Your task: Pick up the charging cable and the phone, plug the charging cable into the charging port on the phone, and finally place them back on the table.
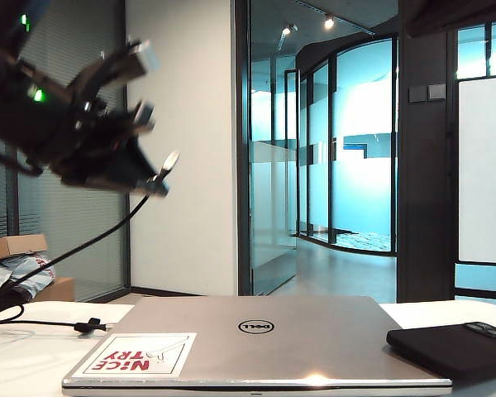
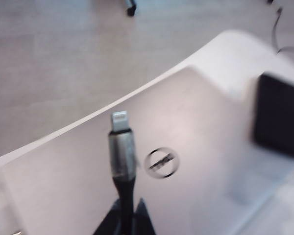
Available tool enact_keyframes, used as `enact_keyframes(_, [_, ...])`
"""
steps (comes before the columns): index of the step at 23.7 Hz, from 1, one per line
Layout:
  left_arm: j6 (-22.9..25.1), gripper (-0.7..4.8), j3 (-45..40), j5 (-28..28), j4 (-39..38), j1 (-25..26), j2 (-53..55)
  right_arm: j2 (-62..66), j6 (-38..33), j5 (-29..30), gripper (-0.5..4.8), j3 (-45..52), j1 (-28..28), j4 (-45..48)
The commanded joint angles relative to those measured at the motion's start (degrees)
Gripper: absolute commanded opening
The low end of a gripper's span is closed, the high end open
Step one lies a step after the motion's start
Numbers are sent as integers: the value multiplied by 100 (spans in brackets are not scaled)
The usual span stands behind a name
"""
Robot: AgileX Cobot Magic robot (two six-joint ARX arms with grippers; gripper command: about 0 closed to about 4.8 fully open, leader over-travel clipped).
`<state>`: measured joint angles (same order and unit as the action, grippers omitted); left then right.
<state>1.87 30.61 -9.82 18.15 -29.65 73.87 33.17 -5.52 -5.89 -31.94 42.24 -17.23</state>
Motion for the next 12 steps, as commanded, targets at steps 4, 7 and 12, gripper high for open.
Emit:
enact_keyframes(4, [-1440,-6,17,11,-70,-302,-400,-22,-966,127,-5,-37,-638,118])
enact_keyframes(7, [-1475,-6,17,9,-645,-302,-455,-15,-1449,756,-5,-13,-1303,90])
enact_keyframes(12, [-1473,-6,17,4,-758,-302,-455,-20,-1908,1534,-5,339,-2142,179])
